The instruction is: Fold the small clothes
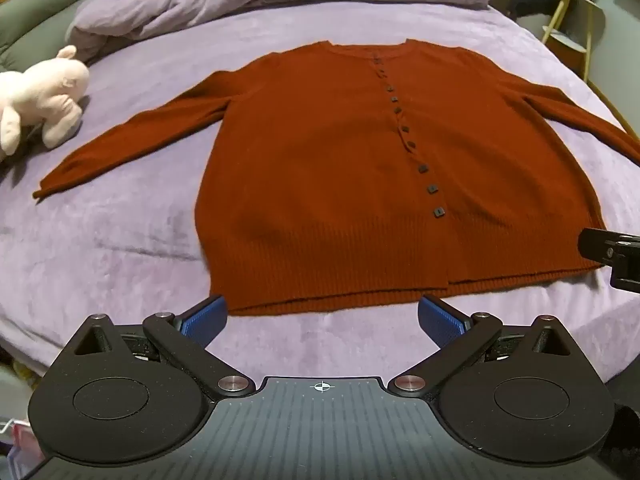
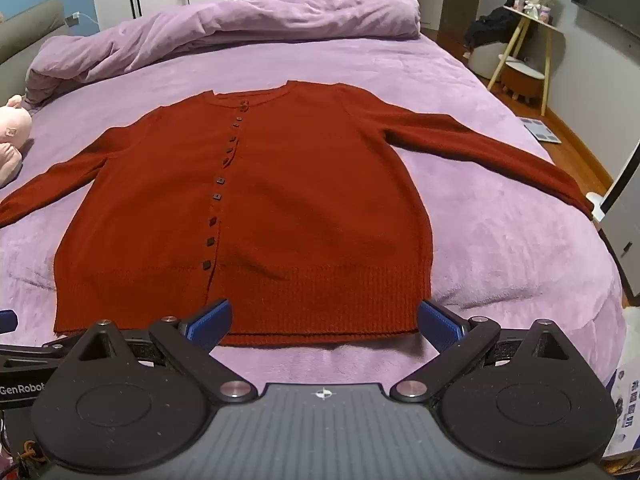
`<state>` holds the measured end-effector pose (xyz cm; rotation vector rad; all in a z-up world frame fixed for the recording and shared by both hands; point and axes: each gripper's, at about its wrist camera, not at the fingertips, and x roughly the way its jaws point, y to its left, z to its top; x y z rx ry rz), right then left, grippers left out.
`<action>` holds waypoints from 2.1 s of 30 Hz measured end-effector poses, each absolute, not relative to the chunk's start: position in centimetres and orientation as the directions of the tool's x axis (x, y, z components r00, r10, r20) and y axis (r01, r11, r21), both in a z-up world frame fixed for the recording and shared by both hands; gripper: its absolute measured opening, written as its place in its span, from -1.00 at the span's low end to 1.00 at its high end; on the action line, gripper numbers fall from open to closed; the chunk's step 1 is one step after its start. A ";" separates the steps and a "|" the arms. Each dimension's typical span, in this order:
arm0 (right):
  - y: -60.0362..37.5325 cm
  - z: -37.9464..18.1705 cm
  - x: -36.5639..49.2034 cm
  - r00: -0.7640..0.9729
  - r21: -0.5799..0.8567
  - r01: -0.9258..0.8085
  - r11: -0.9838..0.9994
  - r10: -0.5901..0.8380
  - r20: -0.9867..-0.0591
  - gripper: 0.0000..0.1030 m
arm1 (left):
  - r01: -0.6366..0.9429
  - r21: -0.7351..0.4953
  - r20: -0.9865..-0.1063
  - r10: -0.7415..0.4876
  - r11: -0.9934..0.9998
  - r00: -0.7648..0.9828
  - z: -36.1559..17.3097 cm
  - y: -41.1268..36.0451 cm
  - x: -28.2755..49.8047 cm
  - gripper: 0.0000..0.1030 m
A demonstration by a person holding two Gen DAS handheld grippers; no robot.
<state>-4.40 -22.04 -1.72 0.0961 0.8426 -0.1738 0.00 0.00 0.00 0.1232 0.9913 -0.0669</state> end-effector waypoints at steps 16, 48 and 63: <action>-21.7 -1.9 -4.4 0.652 0.008 0.183 0.983 -0.115 -0.749 0.92 | 0.106 0.069 -0.850 0.003 0.992 0.527 -0.2 0.0 0.0 1.00; -21.9 -2.2 -4.6 0.646 0.019 0.188 0.982 -0.109 -0.756 0.92 | 0.085 0.024 -0.858 -0.023 0.996 0.513 0.0 0.2 0.4 1.00; -22.6 -2.6 -4.5 0.649 0.060 0.180 0.982 -0.073 -0.758 0.92 | 0.025 0.022 -0.856 0.006 0.999 0.517 0.1 0.5 0.7 1.00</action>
